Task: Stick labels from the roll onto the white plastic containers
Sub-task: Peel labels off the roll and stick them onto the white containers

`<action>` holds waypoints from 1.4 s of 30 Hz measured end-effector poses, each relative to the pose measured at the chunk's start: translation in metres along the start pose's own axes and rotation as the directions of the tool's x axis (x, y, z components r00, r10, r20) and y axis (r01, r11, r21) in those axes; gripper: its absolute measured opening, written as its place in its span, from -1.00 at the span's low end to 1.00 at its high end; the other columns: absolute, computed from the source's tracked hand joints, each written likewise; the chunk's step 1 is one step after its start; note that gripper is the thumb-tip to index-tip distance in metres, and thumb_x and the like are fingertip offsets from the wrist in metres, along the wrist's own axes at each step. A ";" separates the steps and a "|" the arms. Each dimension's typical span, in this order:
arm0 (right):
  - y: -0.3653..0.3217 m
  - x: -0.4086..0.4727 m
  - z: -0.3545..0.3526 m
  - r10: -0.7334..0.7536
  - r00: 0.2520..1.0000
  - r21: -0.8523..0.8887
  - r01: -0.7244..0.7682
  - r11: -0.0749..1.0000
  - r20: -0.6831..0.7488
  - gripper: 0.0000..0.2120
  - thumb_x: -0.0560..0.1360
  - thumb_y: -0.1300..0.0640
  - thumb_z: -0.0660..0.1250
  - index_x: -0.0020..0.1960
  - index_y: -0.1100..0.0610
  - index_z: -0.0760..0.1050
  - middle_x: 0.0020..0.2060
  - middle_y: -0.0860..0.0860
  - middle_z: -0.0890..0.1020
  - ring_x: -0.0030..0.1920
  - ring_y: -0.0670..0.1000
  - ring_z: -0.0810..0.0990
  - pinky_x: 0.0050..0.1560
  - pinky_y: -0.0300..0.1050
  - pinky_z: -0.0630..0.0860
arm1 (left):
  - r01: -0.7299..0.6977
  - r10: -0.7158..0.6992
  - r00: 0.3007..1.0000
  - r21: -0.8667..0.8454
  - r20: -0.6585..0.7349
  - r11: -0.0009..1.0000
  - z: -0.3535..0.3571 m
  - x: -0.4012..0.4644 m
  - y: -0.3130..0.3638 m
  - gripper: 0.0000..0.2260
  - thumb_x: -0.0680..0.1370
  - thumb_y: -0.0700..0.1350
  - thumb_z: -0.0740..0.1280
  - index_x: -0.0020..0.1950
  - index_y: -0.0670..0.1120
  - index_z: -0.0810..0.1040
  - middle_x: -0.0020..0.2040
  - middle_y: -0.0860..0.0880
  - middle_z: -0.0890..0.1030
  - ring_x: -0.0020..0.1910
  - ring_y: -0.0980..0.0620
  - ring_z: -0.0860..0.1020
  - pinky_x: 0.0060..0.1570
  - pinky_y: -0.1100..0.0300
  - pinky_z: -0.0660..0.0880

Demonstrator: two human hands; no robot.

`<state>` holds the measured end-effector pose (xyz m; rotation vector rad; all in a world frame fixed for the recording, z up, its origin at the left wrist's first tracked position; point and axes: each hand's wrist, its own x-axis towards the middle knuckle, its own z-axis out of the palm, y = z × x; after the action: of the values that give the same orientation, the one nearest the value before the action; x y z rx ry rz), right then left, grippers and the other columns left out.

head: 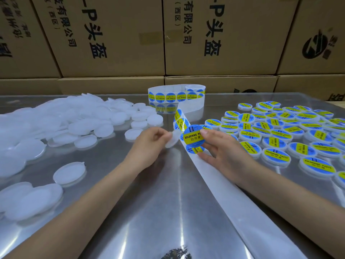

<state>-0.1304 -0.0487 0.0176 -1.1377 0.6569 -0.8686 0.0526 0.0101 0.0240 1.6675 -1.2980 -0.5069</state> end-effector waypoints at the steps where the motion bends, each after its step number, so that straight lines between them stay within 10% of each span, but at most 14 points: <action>1: 0.000 0.000 0.000 0.000 1.000 0.003 0.000 1.000 -0.003 -0.94 0.46 0.08 0.35 -0.09 0.04 0.56 -0.07 -0.04 0.67 0.05 -0.09 0.59 0.17 -0.08 0.47 | 0.095 -0.072 0.993 -0.253 0.099 0.963 0.002 -0.002 0.006 -0.82 0.60 -0.02 0.25 -0.01 -0.10 0.57 -0.12 -0.02 0.67 -0.20 0.18 0.62 -0.18 0.38 0.49; 3: 0.000 0.001 0.000 -0.005 1.000 0.013 0.005 1.000 -0.004 -0.93 0.48 0.09 0.34 -0.09 0.06 0.58 -0.05 -0.03 0.67 0.09 -0.08 0.59 0.19 -0.08 0.48 | 0.259 -0.139 0.954 -0.500 0.265 0.826 0.004 -0.006 0.014 -0.77 0.61 -0.01 0.22 0.10 -0.11 0.57 -0.04 -0.06 0.69 -0.10 0.05 0.67 -0.19 0.29 0.58; 10: 0.000 0.001 0.002 -0.001 1.000 0.034 0.002 0.999 -0.022 -0.79 0.48 0.13 0.35 0.09 0.17 0.56 0.01 0.06 0.67 0.00 -0.06 0.63 0.08 -0.17 0.53 | 0.368 -0.142 0.908 -0.586 0.394 0.723 0.008 -0.011 0.018 -0.78 0.60 0.01 0.21 0.03 -0.04 0.60 -0.07 0.03 0.70 -0.16 0.09 0.68 -0.28 0.30 0.57; 42: 0.000 0.000 0.004 -0.047 0.998 0.014 0.048 0.999 -0.043 -0.94 0.48 0.17 0.35 -0.12 0.12 0.60 -0.17 -0.01 0.69 -0.16 -0.11 0.64 -0.12 -0.30 0.56 | 0.333 -0.081 0.900 -0.555 0.428 0.762 0.011 -0.019 0.026 -0.69 0.51 0.05 0.32 0.18 -0.08 0.57 0.02 -0.01 0.69 -0.03 0.07 0.66 -0.20 0.33 0.56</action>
<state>-0.1274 -0.0467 0.0190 -1.1276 0.6591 -0.9389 0.0238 0.0230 0.0366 1.1773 -1.0328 -1.3058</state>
